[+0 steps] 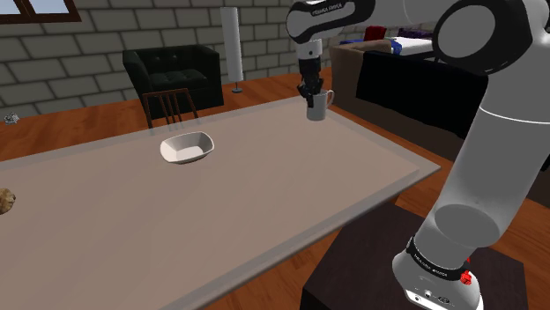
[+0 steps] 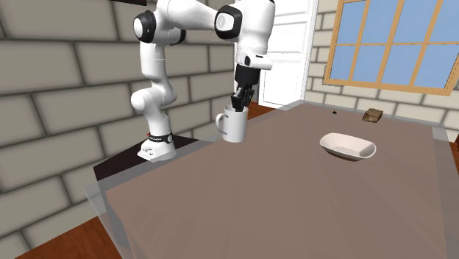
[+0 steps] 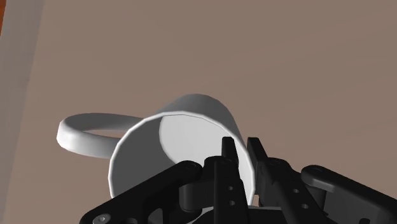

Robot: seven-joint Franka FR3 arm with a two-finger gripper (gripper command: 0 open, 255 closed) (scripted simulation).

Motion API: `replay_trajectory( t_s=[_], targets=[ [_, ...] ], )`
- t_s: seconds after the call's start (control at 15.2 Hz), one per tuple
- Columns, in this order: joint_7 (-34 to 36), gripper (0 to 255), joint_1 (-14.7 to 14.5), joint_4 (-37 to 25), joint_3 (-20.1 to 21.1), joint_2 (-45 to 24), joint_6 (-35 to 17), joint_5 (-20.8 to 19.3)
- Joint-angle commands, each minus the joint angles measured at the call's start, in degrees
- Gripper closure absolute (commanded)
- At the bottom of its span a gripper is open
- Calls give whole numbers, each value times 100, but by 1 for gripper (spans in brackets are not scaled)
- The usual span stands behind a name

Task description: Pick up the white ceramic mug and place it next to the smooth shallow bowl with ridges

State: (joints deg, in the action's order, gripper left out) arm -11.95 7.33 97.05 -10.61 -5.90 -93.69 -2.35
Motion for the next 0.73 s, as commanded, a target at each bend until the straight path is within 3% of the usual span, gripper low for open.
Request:
replay_trajectory(
  t_s=[0.0,0.66],
  targets=[
    [7,255,-7,-83,5,21,106,-3],
    [950,255,-535,-1575,431,-1320,302,259]
  ],
)
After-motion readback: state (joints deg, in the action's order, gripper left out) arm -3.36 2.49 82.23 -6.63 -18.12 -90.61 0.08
